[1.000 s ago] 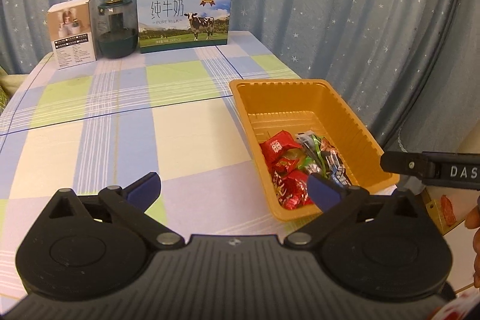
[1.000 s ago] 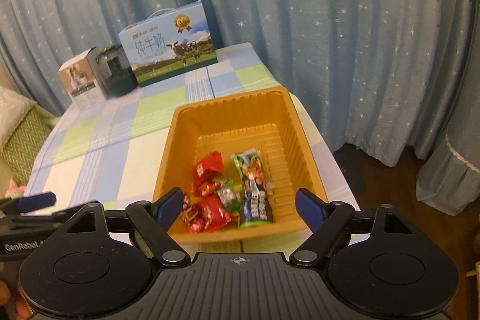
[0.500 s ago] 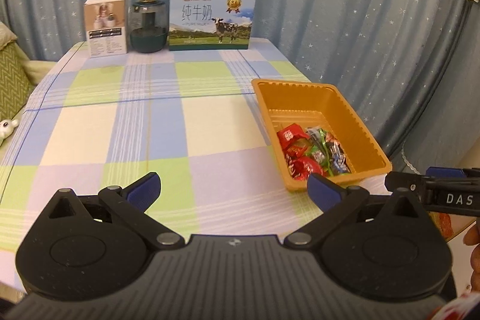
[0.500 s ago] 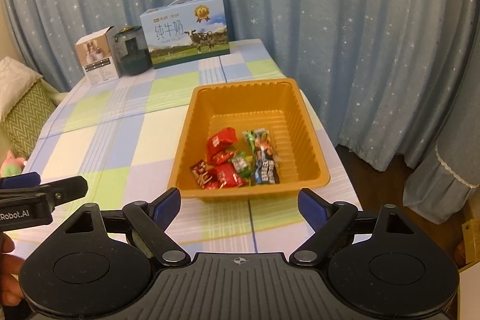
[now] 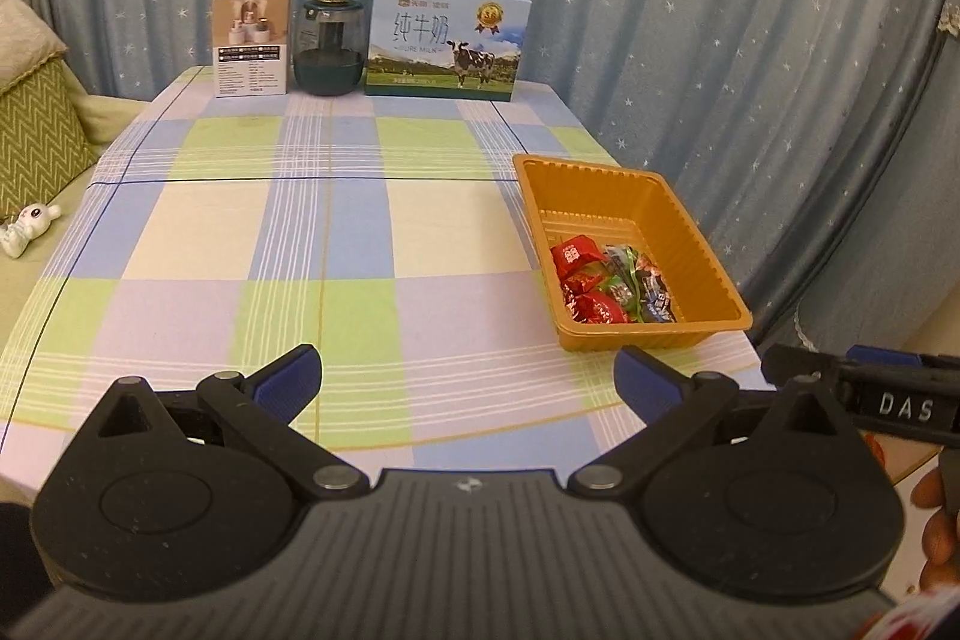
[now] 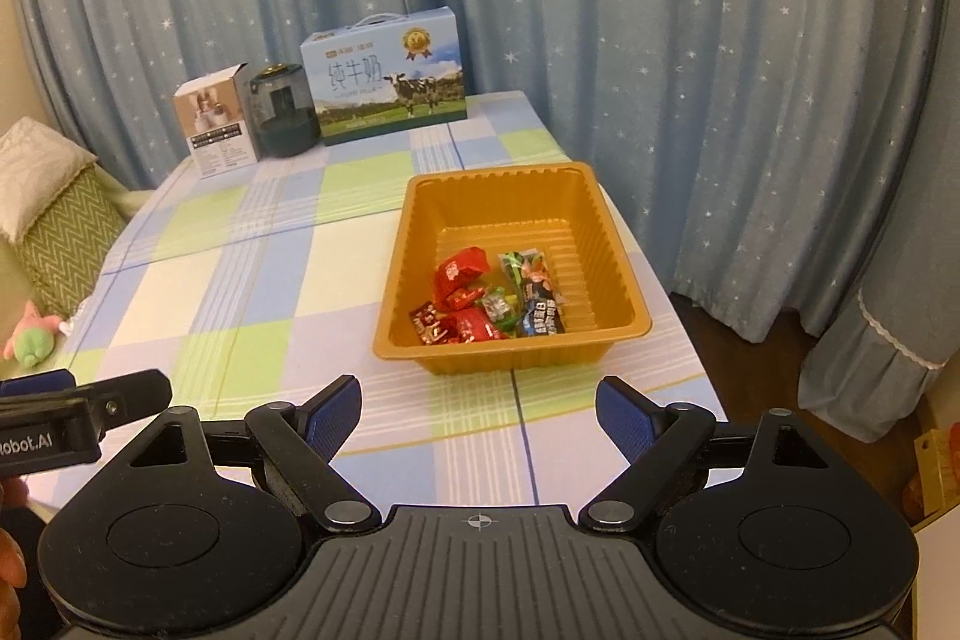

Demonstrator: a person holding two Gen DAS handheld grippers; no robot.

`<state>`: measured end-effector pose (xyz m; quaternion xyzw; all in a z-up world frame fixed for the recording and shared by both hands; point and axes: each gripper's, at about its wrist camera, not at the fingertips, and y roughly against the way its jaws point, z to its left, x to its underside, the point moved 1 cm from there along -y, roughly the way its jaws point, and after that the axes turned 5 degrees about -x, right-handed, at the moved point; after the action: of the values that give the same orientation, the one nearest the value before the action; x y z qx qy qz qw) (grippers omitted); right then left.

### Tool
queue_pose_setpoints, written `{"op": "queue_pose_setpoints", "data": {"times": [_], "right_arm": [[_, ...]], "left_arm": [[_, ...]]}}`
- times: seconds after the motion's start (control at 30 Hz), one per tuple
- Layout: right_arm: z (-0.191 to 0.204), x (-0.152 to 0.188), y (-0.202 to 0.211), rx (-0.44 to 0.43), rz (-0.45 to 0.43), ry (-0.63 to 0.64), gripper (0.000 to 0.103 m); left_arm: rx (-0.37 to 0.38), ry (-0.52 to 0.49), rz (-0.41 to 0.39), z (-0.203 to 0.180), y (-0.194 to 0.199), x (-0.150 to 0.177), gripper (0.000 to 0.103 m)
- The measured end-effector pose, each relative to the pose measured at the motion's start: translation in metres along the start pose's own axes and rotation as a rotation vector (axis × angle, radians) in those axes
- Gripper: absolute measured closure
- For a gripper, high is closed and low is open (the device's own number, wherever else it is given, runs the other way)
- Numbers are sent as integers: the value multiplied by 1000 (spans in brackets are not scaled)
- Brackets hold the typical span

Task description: Organize snacks

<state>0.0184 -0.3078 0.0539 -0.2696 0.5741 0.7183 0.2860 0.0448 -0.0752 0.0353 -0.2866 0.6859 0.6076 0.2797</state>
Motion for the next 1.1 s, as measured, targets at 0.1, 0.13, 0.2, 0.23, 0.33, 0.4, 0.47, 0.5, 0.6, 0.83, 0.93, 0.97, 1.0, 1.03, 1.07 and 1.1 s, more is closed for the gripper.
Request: {"op": "queue_pose_setpoints", "data": {"times": [0.1,0.13,0.2,0.23,0.33,0.4,0.47,0.5,0.6,0.83,0.93,0.97,1.0,1.03,1.07,1.1], "right_arm": [[5,2,8,-6,-8,4,18],[7,2,10,-7,-11,6,18],[9,2,15,-9,-17,8,18],[11,2,17,-10,-19,9,18],[15,2,24,-17,-26,14,18],[17,2,27,-18,-30,19,18],[20,3,31,-21,-36,21,18],[21,3,32,-24,-38,23,18],[25,4,37,-31,-45,29,18],[29,5,39,-40,-53,34,18],[30,5,40,-40,-54,34,18],[30,5,40,-39,-55,34,18],[30,5,40,-39,-56,33,18],[30,5,40,-38,-56,32,18],[30,5,40,-37,-57,31,18],[31,4,40,-36,-58,31,18]], "left_arm": [[-11,-10,-15,-2,11,2,0],[-15,-15,-19,-3,15,3,0],[-21,-17,-25,-5,21,3,0],[-22,-16,-26,-5,23,4,0],[-34,-16,-29,-5,30,4,0],[-41,-18,-32,-5,34,5,0],[-46,-12,-33,-4,36,5,0],[-46,-10,-35,-3,37,5,0],[-51,-12,-37,-2,40,6,0],[-62,-14,-44,0,43,7,0],[-64,-13,-45,1,43,7,0],[-63,-13,-45,1,43,6,0],[-63,-14,-45,1,43,6,0],[-64,-15,-47,1,44,6,0],[-65,-16,-47,1,44,6,0],[-65,-17,-48,1,43,5,0]]}}
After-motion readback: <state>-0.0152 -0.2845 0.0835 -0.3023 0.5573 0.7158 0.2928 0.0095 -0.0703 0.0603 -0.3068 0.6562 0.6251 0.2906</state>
